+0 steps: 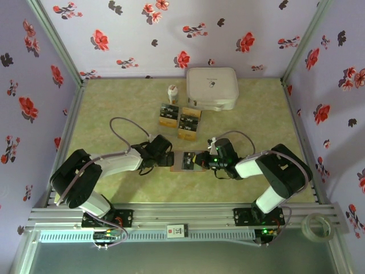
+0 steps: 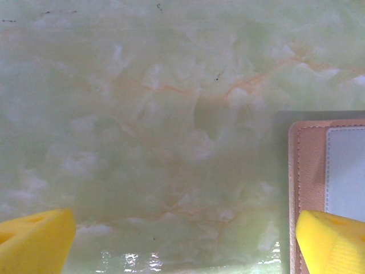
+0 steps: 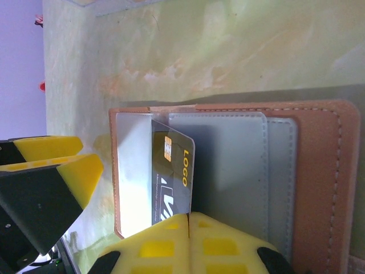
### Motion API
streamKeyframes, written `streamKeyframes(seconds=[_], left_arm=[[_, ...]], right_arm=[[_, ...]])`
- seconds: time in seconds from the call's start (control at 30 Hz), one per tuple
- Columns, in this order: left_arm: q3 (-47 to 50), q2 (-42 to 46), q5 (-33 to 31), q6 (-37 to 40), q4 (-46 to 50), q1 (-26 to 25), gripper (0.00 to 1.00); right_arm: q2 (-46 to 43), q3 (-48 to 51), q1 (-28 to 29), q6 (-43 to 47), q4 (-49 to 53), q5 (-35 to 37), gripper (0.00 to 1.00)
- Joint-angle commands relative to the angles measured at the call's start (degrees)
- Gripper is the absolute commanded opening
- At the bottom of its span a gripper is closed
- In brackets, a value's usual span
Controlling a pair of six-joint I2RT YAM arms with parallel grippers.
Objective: Put the credit cards into the card holder
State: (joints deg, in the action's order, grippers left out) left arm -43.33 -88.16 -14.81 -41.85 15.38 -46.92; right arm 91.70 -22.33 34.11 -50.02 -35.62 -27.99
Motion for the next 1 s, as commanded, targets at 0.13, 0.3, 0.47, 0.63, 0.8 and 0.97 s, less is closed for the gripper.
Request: streamKeyframes(seconds=[0.13, 0.3, 0.47, 0.63, 0.8, 0.97], left_arm=[[0.5, 0.3, 0.1, 0.8, -0.1, 0.3, 1.00], [0.4, 0.2, 0.0, 0.9, -0.1, 0.3, 1.00], [0.4, 0.0, 0.1, 0.9, -0.2, 0.3, 1.00], [0.4, -0.1, 0.2, 0.8, -0.3, 0.3, 1.00], [0.4, -0.1, 0.4, 0.8, -0.3, 0.3, 1.00], [0.4, 0.1, 0.3, 0.8, -0.2, 0.4, 1.00]], right_arm=[[1.1, -1.4, -0.8, 2.7, 3.2, -2.1, 0.00], [1.9, -1.9, -1.1, 3.2, 3.5, -2.9, 0.00], [2.8, -2.4, -1.1, 3.5, 3.8, -3.4, 0.00], [3.7, -3.2, -1.2, 3.8, 4.5, -3.8, 0.02], [3.1, -3.7, -1.3, 4.3, 6.2, -3.7, 0.21], [-0.8, -5.7, -1.6, 7.4, 14.1, -2.5, 0.37]])
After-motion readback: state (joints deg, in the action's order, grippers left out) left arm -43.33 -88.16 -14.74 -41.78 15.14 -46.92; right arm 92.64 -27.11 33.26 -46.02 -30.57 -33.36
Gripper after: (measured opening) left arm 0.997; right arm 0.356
